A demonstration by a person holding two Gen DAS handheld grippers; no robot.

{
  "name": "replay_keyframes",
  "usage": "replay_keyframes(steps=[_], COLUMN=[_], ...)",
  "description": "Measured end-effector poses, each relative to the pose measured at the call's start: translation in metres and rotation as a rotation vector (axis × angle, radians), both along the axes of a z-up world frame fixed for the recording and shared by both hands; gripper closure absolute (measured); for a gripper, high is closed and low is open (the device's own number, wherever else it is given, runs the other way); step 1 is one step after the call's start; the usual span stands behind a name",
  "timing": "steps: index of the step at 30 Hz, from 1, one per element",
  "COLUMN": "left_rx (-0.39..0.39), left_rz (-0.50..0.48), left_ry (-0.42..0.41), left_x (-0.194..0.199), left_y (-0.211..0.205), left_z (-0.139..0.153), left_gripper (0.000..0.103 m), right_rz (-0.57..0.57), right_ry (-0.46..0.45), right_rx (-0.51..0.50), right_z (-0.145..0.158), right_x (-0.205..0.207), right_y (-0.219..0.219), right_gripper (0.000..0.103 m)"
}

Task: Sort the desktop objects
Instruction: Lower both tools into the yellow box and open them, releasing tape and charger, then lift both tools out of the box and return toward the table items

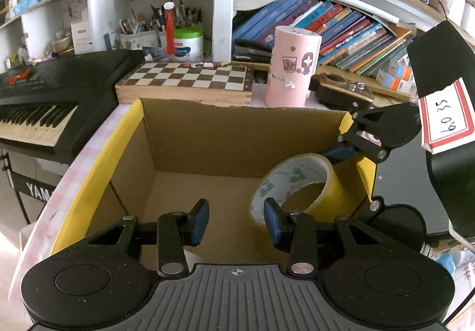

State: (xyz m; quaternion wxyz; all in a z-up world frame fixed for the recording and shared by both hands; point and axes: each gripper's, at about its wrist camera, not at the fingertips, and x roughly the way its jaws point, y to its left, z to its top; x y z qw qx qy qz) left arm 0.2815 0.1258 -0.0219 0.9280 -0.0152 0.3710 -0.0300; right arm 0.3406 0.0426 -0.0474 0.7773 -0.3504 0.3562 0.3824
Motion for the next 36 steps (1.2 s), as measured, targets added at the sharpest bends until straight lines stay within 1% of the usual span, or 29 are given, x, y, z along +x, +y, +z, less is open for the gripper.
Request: replay_keyframes(steps=[5, 8, 10, 11, 12, 16, 18, 20, 22, 26, 29, 32, 36], left_rx=[-0.004, -0.011, -0.012, -0.014, -0.014, -0.018, -0.021, -0.024, -0.025, -0.024, -0.024, -0.023, -0.023], left_rz=[0.008, 0.027, 0.041, 0.045, 0.053, 0.076, 0.088, 0.095, 0.099, 0.116, 0.127, 0.132, 0.113], left_ry=[-0.027, -0.075, -0.114, -0.13, -0.151, -0.225, -0.264, -0.305, -0.335, -0.371, -0.397, -0.424, -0.437], left_x=[-0.003, -0.011, -0.018, -0.021, -0.025, -0.044, -0.057, -0.071, -0.086, -0.112, -0.131, -0.15, -0.172], left_y=[0.001, 0.003, 0.006, 0.007, 0.008, 0.011, 0.011, 0.01, 0.009, 0.009, 0.008, 0.006, 0.001], left_z=[0.002, 0.008, 0.014, 0.018, 0.021, 0.038, 0.047, 0.055, 0.062, 0.073, 0.078, 0.082, 0.083], left_gripper=[0.061, 0.046, 0.042, 0.039, 0.033, 0.027, 0.02, 0.017, 0.017, 0.015, 0.011, 0.009, 0.007], right_rz=[-0.021, -0.041, -0.057, -0.064, -0.073, -0.105, -0.128, -0.158, -0.189, -0.264, -0.335, -0.413, -0.53], right_ry=[-0.012, -0.02, -0.037, -0.049, -0.062, -0.117, -0.138, -0.165, -0.195, -0.248, -0.278, -0.316, -0.35], right_rx=[0.018, 0.036, 0.065, 0.085, 0.107, 0.184, 0.228, 0.277, 0.328, 0.436, 0.508, 0.561, 0.592], right_z=[0.001, 0.003, 0.006, 0.009, 0.014, 0.033, 0.044, 0.055, 0.066, 0.084, 0.094, 0.097, 0.095], right_x=[0.002, -0.001, -0.006, -0.009, -0.012, -0.025, -0.033, -0.043, -0.054, -0.08, -0.1, -0.121, -0.149], right_y=[0.0, -0.003, -0.006, -0.008, -0.01, -0.016, -0.022, -0.029, -0.036, -0.051, -0.066, -0.081, -0.1], right_gripper=[0.016, 0.015, 0.015, 0.014, 0.011, 0.01, 0.01, 0.01, 0.01, 0.01, 0.01, 0.01, 0.01])
